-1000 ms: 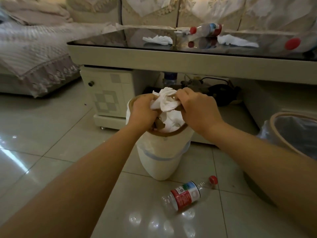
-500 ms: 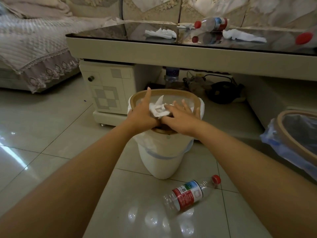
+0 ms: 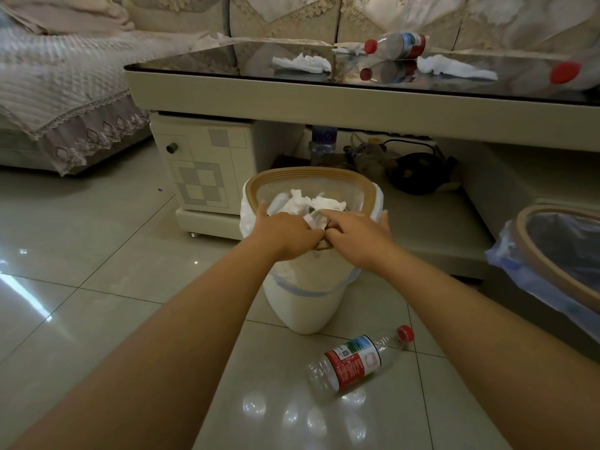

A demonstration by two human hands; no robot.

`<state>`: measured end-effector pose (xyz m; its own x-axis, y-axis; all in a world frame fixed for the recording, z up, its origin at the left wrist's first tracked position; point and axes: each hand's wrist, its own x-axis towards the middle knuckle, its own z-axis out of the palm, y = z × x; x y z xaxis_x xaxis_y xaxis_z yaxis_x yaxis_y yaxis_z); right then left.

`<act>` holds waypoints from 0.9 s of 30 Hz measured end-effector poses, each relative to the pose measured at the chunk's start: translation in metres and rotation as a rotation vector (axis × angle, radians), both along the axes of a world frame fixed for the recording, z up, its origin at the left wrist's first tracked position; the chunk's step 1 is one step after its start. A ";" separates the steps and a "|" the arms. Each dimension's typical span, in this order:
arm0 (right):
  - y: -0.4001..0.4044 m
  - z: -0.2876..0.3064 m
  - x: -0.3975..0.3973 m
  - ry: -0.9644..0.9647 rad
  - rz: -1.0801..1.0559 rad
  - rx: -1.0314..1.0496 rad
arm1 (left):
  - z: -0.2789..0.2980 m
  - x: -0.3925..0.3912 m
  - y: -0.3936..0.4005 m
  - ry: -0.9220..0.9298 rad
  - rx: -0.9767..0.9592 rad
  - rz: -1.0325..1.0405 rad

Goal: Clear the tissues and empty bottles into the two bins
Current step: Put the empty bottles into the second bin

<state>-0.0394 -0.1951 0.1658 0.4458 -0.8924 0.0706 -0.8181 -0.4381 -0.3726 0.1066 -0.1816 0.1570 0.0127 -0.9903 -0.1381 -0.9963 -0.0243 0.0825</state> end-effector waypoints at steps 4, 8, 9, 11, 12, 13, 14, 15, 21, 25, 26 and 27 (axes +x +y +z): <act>0.019 -0.007 -0.020 -0.179 -0.005 -0.092 | 0.001 -0.015 0.023 0.011 -0.235 0.042; 0.051 -0.014 -0.047 -0.236 0.018 -0.204 | -0.012 -0.038 0.058 0.221 -0.575 0.027; 0.060 -0.018 -0.055 -0.240 0.012 -0.210 | -0.018 -0.047 0.068 0.266 -0.613 0.004; 0.077 -0.027 -0.071 -0.198 0.007 -0.206 | -0.032 -0.065 0.089 0.291 -0.639 -0.069; 0.084 -0.032 -0.079 -0.153 0.013 -0.202 | -0.040 -0.072 0.099 0.290 -0.634 -0.109; 0.092 -0.037 -0.087 -0.104 0.021 -0.199 | -0.049 -0.078 0.107 0.285 -0.617 -0.141; 0.098 -0.041 -0.095 -0.060 0.025 -0.190 | -0.057 -0.084 0.115 0.279 -0.592 -0.164; 0.105 -0.044 -0.103 -0.025 0.024 -0.176 | -0.065 -0.089 0.120 0.279 -0.554 -0.175; 0.131 -0.077 -0.141 0.084 -0.013 -0.095 | -0.113 -0.107 0.121 0.296 -0.261 -0.122; 0.140 -0.090 -0.165 0.134 -0.025 -0.049 | -0.142 -0.114 0.103 0.212 -0.034 -0.052; 0.141 -0.092 -0.170 0.145 -0.027 -0.042 | -0.149 -0.116 0.099 0.195 0.007 -0.038; 0.142 -0.094 -0.174 0.157 -0.027 -0.037 | -0.156 -0.118 0.095 0.180 0.038 -0.031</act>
